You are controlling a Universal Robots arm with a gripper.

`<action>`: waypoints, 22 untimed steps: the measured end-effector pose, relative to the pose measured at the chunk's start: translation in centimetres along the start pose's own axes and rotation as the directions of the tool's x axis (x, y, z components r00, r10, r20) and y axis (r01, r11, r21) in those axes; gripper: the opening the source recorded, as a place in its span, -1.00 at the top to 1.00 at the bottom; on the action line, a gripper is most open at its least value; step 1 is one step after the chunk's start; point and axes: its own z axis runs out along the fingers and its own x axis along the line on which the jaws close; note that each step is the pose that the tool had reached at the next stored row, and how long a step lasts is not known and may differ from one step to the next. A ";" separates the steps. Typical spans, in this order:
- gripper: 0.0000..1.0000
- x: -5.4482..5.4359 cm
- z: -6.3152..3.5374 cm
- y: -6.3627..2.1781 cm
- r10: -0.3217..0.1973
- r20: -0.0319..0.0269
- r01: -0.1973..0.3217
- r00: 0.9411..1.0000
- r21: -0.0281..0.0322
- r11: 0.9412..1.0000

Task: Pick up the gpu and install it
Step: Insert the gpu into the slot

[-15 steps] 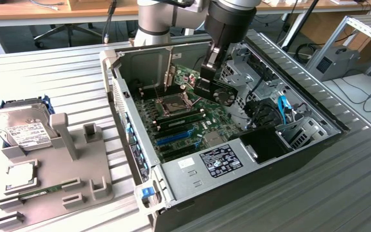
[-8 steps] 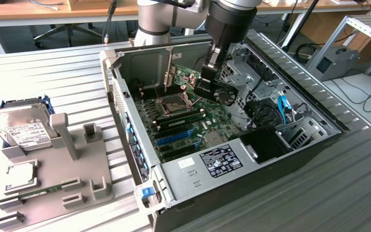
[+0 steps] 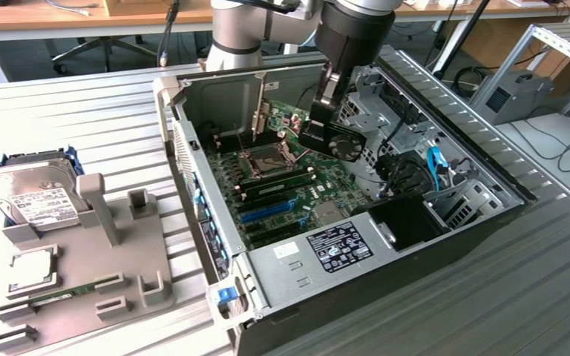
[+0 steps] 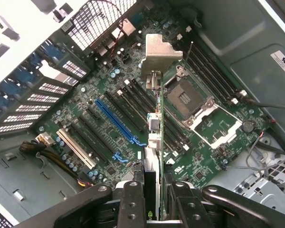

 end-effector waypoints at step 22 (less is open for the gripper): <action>0.48 0.0 0.00 -0.04 -0.049 -0.002 0.049 0.999 -0.001 0.999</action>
